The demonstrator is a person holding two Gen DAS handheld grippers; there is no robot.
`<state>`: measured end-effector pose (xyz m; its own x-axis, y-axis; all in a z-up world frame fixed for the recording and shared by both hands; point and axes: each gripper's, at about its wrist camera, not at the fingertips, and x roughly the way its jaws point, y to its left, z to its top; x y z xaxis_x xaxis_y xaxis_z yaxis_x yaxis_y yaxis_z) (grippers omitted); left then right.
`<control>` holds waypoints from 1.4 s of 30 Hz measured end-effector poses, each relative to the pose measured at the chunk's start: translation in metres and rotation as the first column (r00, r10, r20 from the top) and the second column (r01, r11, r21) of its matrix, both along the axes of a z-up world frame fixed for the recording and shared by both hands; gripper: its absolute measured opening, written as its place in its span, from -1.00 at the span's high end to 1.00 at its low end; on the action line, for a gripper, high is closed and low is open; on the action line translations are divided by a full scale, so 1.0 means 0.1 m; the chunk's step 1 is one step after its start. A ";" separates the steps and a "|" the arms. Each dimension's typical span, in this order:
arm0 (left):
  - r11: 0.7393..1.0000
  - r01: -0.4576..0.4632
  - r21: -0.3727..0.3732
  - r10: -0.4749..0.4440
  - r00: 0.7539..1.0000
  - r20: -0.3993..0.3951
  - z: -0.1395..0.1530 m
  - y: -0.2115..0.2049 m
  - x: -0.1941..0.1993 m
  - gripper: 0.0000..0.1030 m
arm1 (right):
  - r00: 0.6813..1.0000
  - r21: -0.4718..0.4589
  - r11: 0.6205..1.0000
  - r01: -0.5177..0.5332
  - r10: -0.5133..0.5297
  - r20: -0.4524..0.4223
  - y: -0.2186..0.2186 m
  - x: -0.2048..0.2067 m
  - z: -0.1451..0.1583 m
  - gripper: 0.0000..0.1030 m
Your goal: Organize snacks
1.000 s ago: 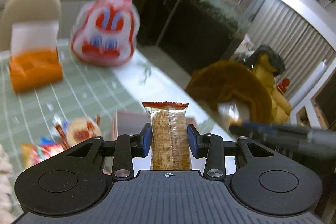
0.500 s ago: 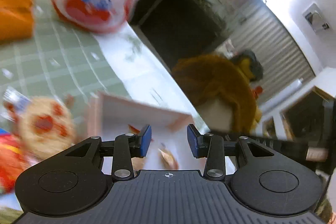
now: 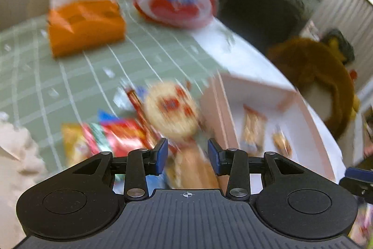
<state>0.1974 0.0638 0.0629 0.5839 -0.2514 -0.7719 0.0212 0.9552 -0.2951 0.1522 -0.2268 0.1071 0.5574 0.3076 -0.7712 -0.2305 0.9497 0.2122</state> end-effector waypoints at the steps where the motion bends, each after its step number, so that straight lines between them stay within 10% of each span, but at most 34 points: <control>1: 1.000 0.025 0.013 -0.025 1.000 -0.012 -0.03 -0.04 -0.01 0.12 | 1.000 0.002 1.000 0.000 0.000 -0.002 0.00 -0.06 -0.02 -0.01; 5: 0.986 0.105 0.130 -0.103 0.994 -0.028 -0.15 -0.22 -0.31 0.07 | 0.999 0.013 1.000 -0.012 0.012 -0.035 0.01 -0.24 -0.19 -0.02; 14: 0.997 0.049 -0.063 -0.051 0.998 -0.030 -0.18 0.00 -1.09 0.31 | 0.992 0.011 0.998 -0.055 0.056 -0.115 0.23 -0.45 -0.53 -0.02; 22: 0.992 -0.125 0.008 0.126 0.991 -0.049 -0.21 0.29 -1.29 0.62 | 0.973 0.003 0.977 -0.213 0.213 -0.094 0.84 -0.51 -0.56 -0.26; 27: 0.960 -0.165 -0.228 0.154 0.986 -0.064 -0.22 0.52 -1.30 0.57 | 0.962 -0.051 0.962 -0.270 0.266 -0.065 1.21 -0.45 -0.66 -0.27; 35: 0.965 -0.187 -0.186 0.181 0.982 -0.049 -0.16 0.48 -1.18 0.47 | 0.947 -0.076 0.945 -0.318 0.313 -0.069 1.61 -0.32 -0.88 -0.67; 42: 0.972 -0.177 -0.152 0.174 0.984 -0.029 -0.11 0.40 -1.17 0.46 | 0.929 -0.141 0.918 -0.371 0.369 -0.039 1.63 -0.47 -0.84 -0.11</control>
<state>0.0799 0.1042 0.0519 0.6177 -0.2624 -0.7413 -0.1484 0.8868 -0.4376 0.1051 -0.0639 0.0235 0.4160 0.3760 -0.8280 -0.5698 0.8174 0.0849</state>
